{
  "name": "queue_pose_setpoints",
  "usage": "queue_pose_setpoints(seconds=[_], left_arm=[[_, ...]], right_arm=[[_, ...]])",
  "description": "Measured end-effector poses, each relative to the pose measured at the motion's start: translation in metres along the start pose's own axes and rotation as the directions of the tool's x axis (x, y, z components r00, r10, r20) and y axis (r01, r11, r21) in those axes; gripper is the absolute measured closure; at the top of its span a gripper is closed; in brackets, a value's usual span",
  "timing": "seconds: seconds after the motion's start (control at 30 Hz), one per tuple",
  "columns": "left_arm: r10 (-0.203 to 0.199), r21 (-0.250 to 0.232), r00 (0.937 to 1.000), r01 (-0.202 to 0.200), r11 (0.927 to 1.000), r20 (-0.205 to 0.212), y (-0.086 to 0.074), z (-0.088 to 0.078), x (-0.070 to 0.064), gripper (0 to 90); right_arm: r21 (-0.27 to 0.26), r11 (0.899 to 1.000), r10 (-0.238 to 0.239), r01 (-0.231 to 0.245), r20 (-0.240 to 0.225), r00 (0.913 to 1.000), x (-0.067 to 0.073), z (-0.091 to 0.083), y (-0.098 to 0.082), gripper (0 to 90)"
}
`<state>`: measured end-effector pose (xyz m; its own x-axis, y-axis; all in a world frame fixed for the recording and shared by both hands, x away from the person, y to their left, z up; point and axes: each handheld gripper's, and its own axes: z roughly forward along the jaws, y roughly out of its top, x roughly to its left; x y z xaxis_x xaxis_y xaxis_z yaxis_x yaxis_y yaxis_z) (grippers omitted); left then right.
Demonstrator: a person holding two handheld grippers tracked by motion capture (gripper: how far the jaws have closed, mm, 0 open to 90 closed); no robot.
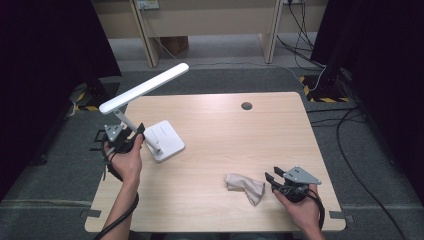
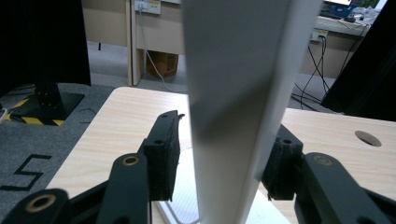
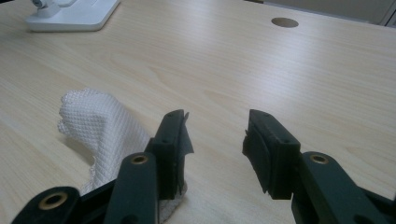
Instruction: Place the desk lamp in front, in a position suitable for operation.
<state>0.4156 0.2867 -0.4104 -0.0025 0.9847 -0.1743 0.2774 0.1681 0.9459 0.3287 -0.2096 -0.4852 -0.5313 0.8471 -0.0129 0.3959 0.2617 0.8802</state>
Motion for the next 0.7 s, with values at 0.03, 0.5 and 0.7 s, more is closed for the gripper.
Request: queue_pose_setpoints(seconds=[0.03, 0.5, 0.7], left_arm=[[0.003, 0.001, 1.0, -0.003, 1.0, -0.003, 0.001, 0.001, -0.001, 55.6], [-0.078, 0.025, 0.9962, 0.077, 0.9967, 0.04, 0.002, 0.006, -0.009, 72.6], [-0.071, 0.047, 0.9927, 0.066, 0.9967, 0.097, -0.001, 0.002, -0.027, 74.8]], right_arm=[[0.001, 1.0, -0.002, 0.002, 0.0, 1.0, 0.0, 0.0, 0.0, 57.6], [0.007, 1.0, -0.001, 0.001, 0.005, 1.0, -0.002, 0.0, -0.001, 57.5], [0.004, 1.0, 0.001, -0.001, 0.003, 1.0, -0.002, 0.0, 0.0, 57.5]])
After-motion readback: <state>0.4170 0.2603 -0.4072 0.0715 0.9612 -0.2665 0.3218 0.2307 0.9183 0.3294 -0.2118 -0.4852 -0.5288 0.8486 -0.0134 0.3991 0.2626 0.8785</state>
